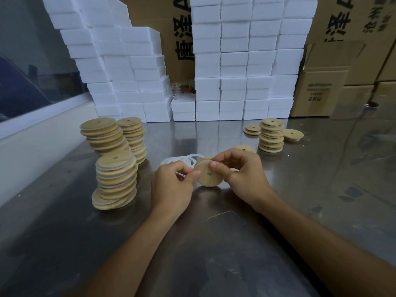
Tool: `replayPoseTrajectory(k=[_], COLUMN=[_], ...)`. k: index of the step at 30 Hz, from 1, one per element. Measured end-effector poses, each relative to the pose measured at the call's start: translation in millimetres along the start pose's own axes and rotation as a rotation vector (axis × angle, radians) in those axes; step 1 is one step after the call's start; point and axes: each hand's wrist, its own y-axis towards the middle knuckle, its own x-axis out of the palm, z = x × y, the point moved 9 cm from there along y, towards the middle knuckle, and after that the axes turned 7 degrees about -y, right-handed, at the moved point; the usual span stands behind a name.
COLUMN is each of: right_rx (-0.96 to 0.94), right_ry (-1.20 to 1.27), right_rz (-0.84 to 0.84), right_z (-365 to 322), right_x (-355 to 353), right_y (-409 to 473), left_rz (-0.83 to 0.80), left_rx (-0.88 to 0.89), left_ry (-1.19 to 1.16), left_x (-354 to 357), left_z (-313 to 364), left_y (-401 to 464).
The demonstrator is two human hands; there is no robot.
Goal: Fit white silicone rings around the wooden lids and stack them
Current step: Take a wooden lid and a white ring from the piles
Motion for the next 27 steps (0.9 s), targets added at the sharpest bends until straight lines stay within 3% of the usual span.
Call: replayPoseTrajectory(k=[7, 15, 22, 27], right_rx=[0.055, 0.103, 0.112, 0.097], right_ry=[0.088, 0.067, 0.082, 0.086], right_rz=[-0.021, -0.117, -0.045, -0.075], right_z=[4.8, 7.8, 12.2, 8.6], right_x=[3.8, 13.3, 2.4, 7.3], right_y=[0.4, -1.3, 0.8, 0.4], left_rz=[-0.06, 0.038, -0.04, -0.068], left_rx=[-0.099, -0.184, 0.011, -0.015], left_ry=[-0.102, -0.273, -0.139, -0.19], left_x=[9.6, -0.5, 7.5, 10.9], left_z=[-14.7, -27.5, -1.6, -4.4], left_y=[1.9, 6.1, 1.9, 2.2])
